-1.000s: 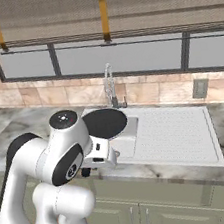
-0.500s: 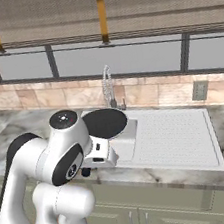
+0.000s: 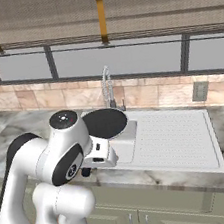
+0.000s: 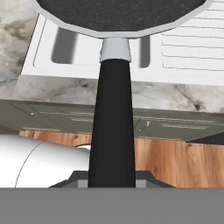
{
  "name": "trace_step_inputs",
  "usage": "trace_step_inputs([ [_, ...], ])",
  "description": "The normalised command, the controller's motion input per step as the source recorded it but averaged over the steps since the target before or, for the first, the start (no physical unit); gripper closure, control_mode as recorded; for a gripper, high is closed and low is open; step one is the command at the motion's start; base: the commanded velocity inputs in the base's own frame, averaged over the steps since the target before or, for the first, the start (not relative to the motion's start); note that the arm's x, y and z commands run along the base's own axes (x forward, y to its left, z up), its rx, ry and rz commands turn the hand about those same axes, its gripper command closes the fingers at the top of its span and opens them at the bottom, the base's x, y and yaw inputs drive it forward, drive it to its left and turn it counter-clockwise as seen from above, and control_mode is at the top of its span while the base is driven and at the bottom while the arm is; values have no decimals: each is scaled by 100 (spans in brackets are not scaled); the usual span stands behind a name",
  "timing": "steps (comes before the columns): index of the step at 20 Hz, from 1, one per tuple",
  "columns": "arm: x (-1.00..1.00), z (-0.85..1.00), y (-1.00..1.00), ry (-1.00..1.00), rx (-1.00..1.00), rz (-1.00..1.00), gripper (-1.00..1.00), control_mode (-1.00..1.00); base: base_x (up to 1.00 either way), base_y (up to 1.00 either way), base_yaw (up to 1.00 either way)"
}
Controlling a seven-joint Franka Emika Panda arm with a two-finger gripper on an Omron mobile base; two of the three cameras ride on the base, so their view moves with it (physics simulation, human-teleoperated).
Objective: Move the pot and pan from the stove into the sink.
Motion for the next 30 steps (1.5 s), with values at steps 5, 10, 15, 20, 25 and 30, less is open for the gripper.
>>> trace_step_inputs([
  [5, 4, -11, 0, 2, 0, 0, 100, -100, 0, 0, 0],
  [10, 10, -23, 0, 4, 0, 1, 100, -100, 0, 0, 0],
  [15, 24, -19, 12, 5, -3, 0, 100, -100, 0, 0, 0],
  [20, 35, -18, 10, 6, -4, 0, 100, -100, 0, 0, 0],
  [25, 47, -14, 10, 8, -1, 0, 100, -100, 0, 0, 0],
  [30, 6, -7, 0, 1, 0, 0, 100, -100, 0, 0, 0],
])
